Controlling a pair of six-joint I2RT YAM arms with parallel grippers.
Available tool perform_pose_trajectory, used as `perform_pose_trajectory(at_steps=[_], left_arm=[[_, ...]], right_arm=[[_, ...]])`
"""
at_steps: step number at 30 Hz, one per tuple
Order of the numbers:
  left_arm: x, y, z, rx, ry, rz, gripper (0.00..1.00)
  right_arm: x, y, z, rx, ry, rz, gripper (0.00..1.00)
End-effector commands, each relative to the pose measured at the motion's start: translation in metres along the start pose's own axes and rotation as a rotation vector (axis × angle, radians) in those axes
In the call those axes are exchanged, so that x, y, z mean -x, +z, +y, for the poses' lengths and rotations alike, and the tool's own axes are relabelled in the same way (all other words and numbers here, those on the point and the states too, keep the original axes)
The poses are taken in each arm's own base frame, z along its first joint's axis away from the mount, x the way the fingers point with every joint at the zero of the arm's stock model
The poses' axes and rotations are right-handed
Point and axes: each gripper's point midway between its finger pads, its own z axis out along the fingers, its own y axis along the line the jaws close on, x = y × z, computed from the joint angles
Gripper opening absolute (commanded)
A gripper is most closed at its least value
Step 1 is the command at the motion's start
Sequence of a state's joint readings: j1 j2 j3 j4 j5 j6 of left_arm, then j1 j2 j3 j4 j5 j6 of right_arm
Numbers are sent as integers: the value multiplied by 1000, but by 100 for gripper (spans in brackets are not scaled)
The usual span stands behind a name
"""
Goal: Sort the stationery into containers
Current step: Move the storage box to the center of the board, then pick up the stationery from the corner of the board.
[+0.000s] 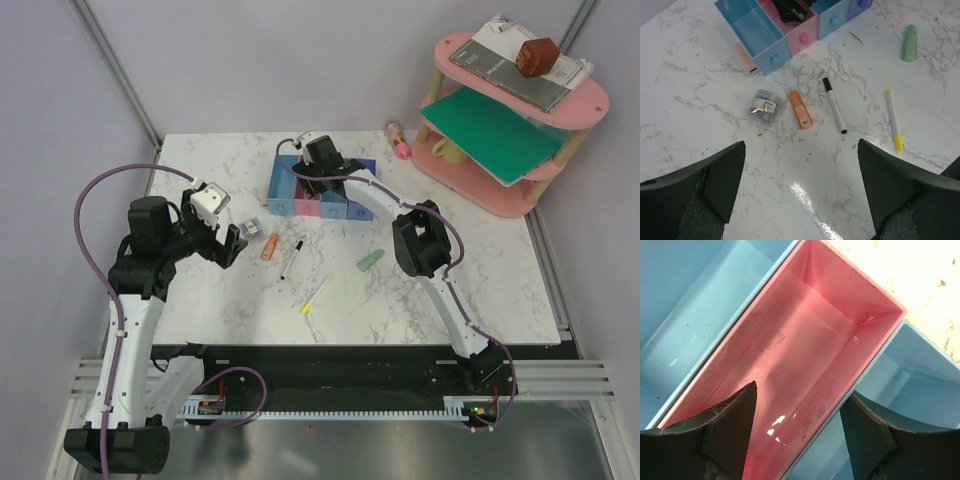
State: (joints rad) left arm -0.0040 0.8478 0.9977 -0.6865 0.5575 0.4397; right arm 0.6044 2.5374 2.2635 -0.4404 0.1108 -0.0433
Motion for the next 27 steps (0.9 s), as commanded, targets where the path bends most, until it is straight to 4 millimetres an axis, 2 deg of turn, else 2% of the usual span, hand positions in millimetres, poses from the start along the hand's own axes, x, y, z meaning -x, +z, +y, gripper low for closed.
perform_pose_trajectory(at_steps=[1,6,11,12,15,17,18,20,21,23,24,25,27], left_arm=[[0,-2,-4,-16,37,-17,100],[-2,1,-7,-38,21,-14,100],[-1,3,-8,-44,-15,-18,100],[-1,4,-7,-39,-17,-18,100],[0,5,-3,-22,-23,-18,100],[-1,6,-2,-20,-27,-16,100],[0,6,-2,-21,-27,-17,100],[0,7,-2,-23,-27,-18,100],[-1,7,-2,-22,-26,-15,100],[-2,7,-1,-20,-24,-11,100],[1,6,0,-15,-16,-16,100],[1,7,0,-15,-13,-15,100],[3,7,2,-14,-12,-14,100]], right_arm=[[23,-10,5,-12,-37,-63,74],[32,-36,-4,-36,-70,-75,80],[49,-93,-20,-68,-97,-104,85],[55,-112,-24,-77,-105,-121,86],[60,-144,-37,-96,-137,-139,87],[59,-154,-43,-103,-152,-142,88],[56,-161,-54,-124,-150,-137,88],[54,-163,-71,-148,-135,-134,88],[50,-159,-92,-177,-112,-122,88],[46,-152,-113,-192,-100,-108,88],[44,-142,-124,-207,-98,-97,88],[41,-138,-143,-229,-87,-88,88],[41,-125,-163,-252,-101,-76,88]])
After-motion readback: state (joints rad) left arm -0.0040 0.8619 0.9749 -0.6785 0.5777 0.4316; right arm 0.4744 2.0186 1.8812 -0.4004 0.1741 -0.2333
